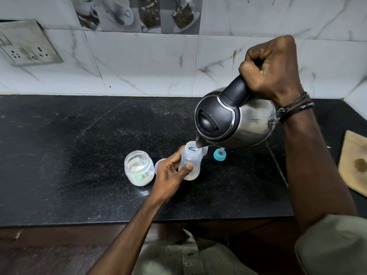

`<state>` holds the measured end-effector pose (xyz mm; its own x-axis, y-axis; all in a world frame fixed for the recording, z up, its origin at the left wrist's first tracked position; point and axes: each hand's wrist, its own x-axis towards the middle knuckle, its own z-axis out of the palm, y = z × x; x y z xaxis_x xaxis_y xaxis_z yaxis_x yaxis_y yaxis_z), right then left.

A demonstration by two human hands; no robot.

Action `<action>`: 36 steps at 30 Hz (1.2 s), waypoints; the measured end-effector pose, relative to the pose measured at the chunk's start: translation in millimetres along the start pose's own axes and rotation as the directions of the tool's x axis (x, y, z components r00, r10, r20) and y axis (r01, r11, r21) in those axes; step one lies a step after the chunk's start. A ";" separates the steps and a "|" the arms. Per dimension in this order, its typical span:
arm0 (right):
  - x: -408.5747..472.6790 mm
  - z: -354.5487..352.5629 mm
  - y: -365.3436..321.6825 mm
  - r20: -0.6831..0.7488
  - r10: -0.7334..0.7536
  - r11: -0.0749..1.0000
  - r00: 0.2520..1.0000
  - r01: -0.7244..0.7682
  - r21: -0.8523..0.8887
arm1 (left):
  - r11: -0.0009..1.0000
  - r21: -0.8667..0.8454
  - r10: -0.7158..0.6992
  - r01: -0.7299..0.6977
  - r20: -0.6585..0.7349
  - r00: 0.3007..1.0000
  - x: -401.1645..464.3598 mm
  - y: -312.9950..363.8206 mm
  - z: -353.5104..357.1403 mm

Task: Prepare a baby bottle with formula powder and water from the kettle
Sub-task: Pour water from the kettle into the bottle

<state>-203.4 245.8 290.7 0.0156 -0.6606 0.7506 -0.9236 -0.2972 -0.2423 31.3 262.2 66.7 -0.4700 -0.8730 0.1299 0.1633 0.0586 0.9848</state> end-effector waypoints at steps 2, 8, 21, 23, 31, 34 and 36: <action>1.3 -0.3 0.5 0.003 -0.002 1.000 1.000 0.002 -0.002 | 1.000 -0.010 -0.001 0.001 -0.005 1.000 0.3 2.8 1.5; 7.2 2.3 -2.1 0.013 -0.039 0.999 0.999 0.039 -0.010 | 1.000 -0.016 0.012 -0.012 0.041 0.999 5.0 -1.2 3.8; 10.8 2.7 -6.1 0.042 -0.059 0.998 0.997 0.059 -0.003 | 0.999 -0.038 0.023 -0.021 0.049 0.999 5.4 -0.8 3.8; 10.8 2.1 -7.5 0.045 -0.062 0.998 0.997 0.062 0.002 | 0.999 -0.042 0.025 -0.023 0.053 0.998 5.2 -1.3 4.2; 10.1 1.3 -7.6 0.029 -0.075 0.996 0.997 0.076 -0.044 | 0.998 -0.049 0.046 -0.042 0.075 0.996 5.4 -3.1 4.5; 9.9 1.9 -7.9 0.025 -0.070 0.995 0.997 0.071 -0.064 | 0.998 -0.055 0.042 -0.038 0.066 0.997 4.9 -4.3 3.7; 10.1 2.3 -8.7 0.025 -0.066 0.995 0.998 0.068 -0.072 | 0.998 -0.048 0.039 -0.035 0.065 0.997 4.5 -3.7 4.0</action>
<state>-194.3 240.2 299.0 0.0859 -0.6562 0.7497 -0.9455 -0.2908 -0.1463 25.2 260.1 64.1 -0.5184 -0.8370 0.1749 0.2214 0.0662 0.9729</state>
